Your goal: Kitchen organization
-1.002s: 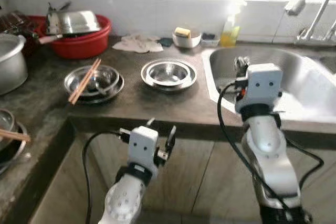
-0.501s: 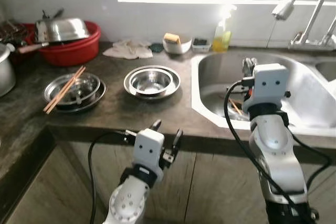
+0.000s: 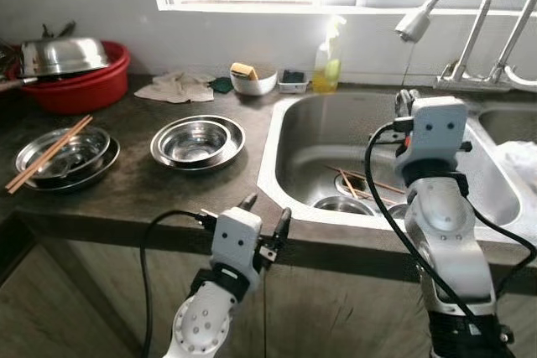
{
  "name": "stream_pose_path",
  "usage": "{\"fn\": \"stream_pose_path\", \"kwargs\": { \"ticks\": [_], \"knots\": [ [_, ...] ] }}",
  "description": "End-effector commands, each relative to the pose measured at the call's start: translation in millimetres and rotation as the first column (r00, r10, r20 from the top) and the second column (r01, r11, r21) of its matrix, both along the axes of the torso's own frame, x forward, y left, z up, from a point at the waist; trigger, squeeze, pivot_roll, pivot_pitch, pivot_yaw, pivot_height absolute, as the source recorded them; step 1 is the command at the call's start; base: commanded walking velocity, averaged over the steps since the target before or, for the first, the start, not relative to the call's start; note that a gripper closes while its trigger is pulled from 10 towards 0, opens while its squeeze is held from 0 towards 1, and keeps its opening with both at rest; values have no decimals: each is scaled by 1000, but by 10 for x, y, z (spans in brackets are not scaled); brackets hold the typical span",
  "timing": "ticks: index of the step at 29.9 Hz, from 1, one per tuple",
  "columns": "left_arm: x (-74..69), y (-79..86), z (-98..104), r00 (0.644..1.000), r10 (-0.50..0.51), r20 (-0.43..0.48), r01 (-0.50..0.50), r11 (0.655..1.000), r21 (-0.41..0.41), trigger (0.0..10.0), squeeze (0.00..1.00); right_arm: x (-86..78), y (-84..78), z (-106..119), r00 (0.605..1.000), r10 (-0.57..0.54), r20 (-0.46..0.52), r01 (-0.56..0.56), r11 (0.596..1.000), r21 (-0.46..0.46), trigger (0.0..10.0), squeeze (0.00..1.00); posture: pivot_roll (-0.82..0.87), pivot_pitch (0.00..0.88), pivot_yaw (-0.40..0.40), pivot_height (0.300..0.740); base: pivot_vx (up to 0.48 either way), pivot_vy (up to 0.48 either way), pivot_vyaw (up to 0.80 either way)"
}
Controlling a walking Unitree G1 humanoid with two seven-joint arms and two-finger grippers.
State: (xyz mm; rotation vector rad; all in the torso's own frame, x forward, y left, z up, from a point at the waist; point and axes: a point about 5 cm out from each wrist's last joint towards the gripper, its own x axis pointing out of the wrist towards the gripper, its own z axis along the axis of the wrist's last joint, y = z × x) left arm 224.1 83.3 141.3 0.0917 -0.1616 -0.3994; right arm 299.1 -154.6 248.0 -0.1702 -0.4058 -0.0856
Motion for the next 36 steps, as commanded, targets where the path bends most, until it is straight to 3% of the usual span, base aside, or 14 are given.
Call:
{"fn": "stream_pose_path", "kwargs": {
  "ticks": [1, 6, 11, 21, 31, 36],
  "knots": [
    [-5, -33, 16, 1000, -13, 3, 13, 1000, -7, 10000, 0, 34, -54, 62, 1000, -12, 5, 12, 1000, -5, 10000, 0, 96, 32, -21, 740, 0, -416, 0],
    [-8, -45, 19, 1000, -14, 4, 14, 1000, -13, 10000, 0, 125, -146, 97, 999, -36, -21, 35, 999, -42, 10000, 0, 96, 38, -24, 740, 291, -329, 0],
    [-5, -22, 0, 1000, 8, -18, -9, 999, -34, 10000, 0, 284, -238, 83, 992, -50, -116, 38, 994, -105, 10000, 0, 101, 43, -29, 740, 127, -57, 0],
    [-19, -45, 18, 1000, 4, -21, -5, 999, -48, 10000, 0, 594, -248, 16, 958, -17, -287, -33, 985, -170, 10000, 0, 104, 61, -32, 740, 0, 0, 0],
    [-103, -45, 48, 1000, 9, -24, -11, 998, -59, 10000, 0, 897, -177, -103, 927, -8, -375, -70, 978, -194, 10000, 0, 125, 106, -37, 740, 0, 0, 0],
    [-159, -73, 65, 1000, -1, -28, -1, 999, -52, 10000, 0, 958, -285, -227, 912, -55, -407, -44, 972, -229, 10000, 0, 174, 126, -55, 740, 0, 0, 0]
  ]
}}
